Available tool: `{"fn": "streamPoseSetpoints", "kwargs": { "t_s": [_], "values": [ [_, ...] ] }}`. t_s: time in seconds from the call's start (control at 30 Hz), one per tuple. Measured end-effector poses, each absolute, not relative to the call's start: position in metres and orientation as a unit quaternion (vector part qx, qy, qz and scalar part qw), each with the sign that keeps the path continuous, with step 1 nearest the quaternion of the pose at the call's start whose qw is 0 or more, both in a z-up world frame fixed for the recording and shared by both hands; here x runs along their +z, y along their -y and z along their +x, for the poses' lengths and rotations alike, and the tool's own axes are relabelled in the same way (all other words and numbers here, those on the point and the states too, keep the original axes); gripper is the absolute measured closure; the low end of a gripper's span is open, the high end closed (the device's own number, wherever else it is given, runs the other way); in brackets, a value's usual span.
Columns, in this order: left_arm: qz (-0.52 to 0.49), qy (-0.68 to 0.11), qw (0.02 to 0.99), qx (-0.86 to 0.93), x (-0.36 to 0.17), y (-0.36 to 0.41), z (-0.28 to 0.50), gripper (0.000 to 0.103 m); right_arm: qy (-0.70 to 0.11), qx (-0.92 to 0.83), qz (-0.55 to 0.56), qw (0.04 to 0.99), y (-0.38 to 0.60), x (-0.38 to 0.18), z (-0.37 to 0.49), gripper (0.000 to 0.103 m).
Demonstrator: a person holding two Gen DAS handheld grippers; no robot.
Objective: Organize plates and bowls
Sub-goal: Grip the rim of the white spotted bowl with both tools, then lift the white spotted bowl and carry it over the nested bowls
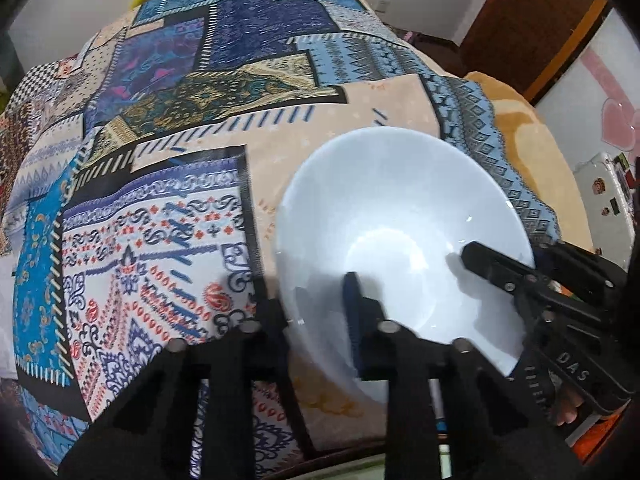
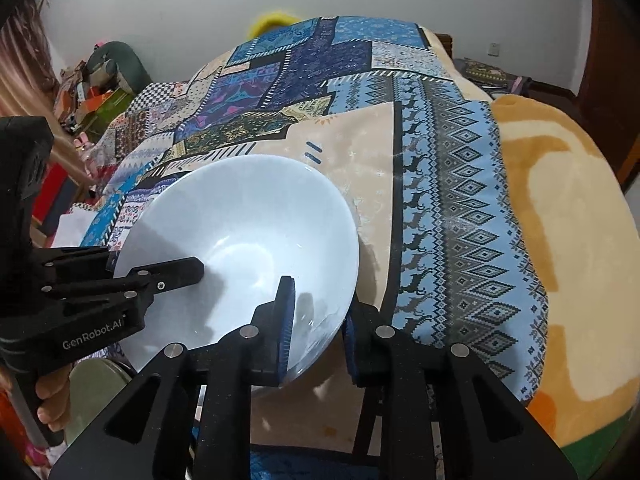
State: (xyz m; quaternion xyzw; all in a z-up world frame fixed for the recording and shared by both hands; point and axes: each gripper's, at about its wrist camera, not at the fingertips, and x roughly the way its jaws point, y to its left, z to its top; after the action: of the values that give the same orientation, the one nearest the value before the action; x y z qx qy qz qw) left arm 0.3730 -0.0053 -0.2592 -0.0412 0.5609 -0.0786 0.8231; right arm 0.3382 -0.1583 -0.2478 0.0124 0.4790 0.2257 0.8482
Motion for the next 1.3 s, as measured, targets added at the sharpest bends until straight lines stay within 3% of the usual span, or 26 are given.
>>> {"fn": "streamPoseSetpoints", "kwargs": {
  "t_s": [0.37,1.3],
  "values": [
    [-0.036,-0.546,0.833,-0.079,-0.246,0.010,0.358,0.086,-0.461,0.224,0.024,0.859,0.163,-0.222,0.317,0.084],
    [-0.050,-0.463,0.883,-0.057,-0.135,-0.034,0.236,0.086,-0.389,0.262,0.001,0.883,0.108,-0.143,0.229,0.084]
  ]
}}
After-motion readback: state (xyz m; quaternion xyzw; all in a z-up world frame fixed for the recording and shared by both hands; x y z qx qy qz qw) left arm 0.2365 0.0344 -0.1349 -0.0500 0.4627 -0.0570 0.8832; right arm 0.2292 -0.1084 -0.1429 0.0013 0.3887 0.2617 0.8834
